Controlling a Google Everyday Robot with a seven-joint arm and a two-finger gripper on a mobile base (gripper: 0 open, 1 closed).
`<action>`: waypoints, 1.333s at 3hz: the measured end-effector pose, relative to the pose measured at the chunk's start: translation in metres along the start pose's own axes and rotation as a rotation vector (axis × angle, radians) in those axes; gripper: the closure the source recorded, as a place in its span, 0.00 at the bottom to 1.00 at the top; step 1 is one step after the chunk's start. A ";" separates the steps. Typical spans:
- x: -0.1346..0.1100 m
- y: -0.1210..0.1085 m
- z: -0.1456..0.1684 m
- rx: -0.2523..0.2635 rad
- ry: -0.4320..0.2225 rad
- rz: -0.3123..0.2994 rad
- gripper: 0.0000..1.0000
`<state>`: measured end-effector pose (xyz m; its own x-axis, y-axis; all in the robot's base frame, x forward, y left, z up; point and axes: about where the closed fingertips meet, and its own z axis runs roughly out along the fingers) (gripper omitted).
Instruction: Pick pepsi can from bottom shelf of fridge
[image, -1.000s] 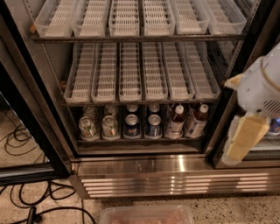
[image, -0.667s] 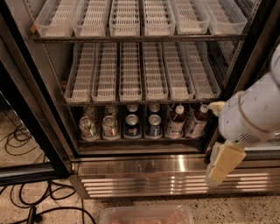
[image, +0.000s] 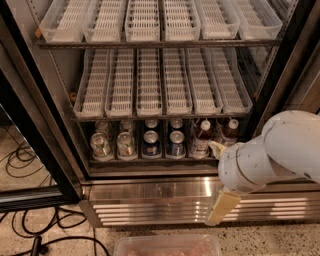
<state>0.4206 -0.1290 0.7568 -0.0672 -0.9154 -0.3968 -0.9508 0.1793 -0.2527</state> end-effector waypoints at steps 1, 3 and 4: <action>0.000 0.000 0.000 0.000 0.000 0.000 0.00; 0.028 -0.003 0.053 0.072 -0.035 0.115 0.00; 0.037 -0.015 0.092 0.139 -0.097 0.166 0.00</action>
Offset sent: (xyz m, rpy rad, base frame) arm 0.0219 -0.0032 -0.0472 0.0319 -0.0314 -0.1049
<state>0.4605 -0.1324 0.6652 -0.1833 -0.8318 -0.5239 -0.8779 0.3783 -0.2935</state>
